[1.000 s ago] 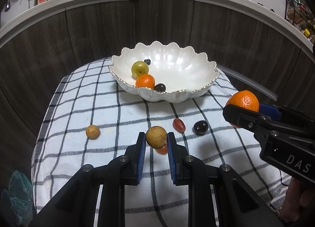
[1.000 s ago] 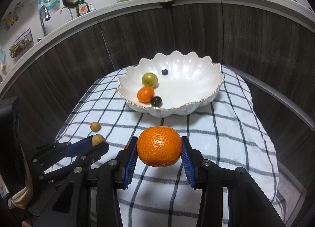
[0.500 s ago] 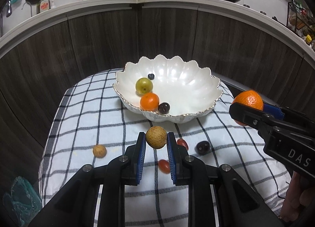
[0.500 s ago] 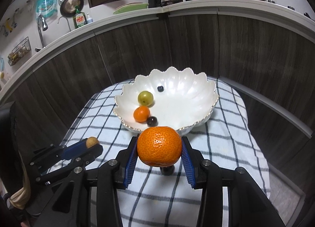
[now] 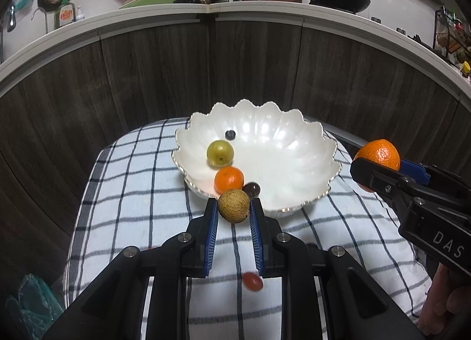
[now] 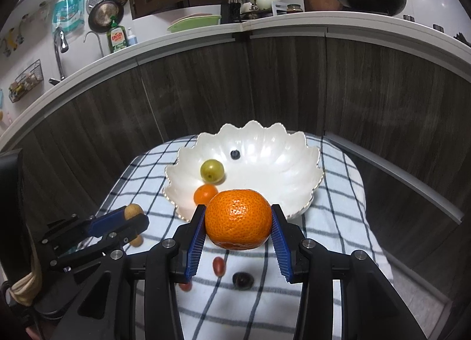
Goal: Organize fruits
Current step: 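Carry the tan fruit with the left tool while the right tool carries the orange over the bowl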
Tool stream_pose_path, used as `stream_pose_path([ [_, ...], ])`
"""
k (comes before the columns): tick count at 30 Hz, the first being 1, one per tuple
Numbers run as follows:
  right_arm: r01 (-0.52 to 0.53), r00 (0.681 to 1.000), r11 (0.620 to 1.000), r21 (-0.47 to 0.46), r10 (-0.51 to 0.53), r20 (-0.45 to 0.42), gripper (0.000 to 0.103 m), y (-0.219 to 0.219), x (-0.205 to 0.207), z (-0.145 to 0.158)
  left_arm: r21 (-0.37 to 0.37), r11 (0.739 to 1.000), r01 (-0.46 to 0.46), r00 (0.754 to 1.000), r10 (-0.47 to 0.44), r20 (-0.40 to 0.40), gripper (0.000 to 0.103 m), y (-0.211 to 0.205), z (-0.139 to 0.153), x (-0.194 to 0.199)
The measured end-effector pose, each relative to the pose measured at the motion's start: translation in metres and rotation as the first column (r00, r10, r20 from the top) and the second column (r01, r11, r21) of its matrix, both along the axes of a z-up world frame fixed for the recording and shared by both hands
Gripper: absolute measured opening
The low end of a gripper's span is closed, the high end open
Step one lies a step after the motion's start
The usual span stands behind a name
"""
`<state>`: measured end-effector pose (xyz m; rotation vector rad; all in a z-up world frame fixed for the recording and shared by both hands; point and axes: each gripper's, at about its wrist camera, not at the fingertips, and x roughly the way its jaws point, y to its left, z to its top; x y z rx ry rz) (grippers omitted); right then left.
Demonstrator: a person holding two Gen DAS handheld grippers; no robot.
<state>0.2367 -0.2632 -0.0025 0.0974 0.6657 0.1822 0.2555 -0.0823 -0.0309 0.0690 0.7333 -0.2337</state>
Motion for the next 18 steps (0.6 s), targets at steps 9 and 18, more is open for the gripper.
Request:
stream_pose_path([
  [9, 0.018, 1.000, 1.000, -0.010, -0.018, 0.017, 0.044, -0.009, 0.021, 0.009, 0.001, 1.000, 0.006, 1.000, -0.006, 0.005, 0.022, -0.006, 0.007, 0.022],
  [18, 0.023, 1.000, 1.000, -0.013, -0.023, 0.020, 0.044, -0.015, 0.038, 0.011, 0.010, 1.000, 0.007, 1.000, -0.007, 0.004, 0.022, -0.013, 0.010, 0.041],
])
